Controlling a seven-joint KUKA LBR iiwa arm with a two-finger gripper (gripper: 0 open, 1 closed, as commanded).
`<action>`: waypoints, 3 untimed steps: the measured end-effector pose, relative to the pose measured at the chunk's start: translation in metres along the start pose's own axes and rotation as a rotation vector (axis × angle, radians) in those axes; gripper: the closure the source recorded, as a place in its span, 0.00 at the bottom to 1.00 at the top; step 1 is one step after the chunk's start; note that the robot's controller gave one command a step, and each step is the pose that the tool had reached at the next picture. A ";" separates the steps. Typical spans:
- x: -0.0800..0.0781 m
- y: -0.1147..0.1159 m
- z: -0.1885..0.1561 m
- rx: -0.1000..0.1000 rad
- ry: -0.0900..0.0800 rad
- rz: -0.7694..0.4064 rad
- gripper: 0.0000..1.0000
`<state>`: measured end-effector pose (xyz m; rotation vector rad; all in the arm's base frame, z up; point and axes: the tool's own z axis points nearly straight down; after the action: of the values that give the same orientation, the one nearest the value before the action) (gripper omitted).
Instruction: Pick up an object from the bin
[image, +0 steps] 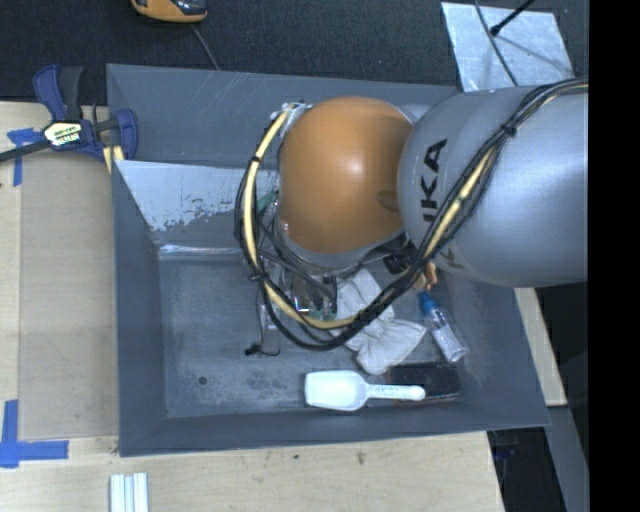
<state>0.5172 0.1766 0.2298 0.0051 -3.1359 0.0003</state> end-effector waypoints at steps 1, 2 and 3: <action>-0.002 -0.001 -0.005 -0.002 -0.008 0.003 0.00; -0.005 -0.009 -0.044 0.000 -0.003 0.009 0.00; -0.030 -0.056 -0.048 -0.004 -0.013 0.081 0.00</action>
Offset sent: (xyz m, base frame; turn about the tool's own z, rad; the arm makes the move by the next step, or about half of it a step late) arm 0.0085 -0.0136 0.0700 0.0136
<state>0.5479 0.1205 0.2779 -0.1217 -3.1468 -0.0053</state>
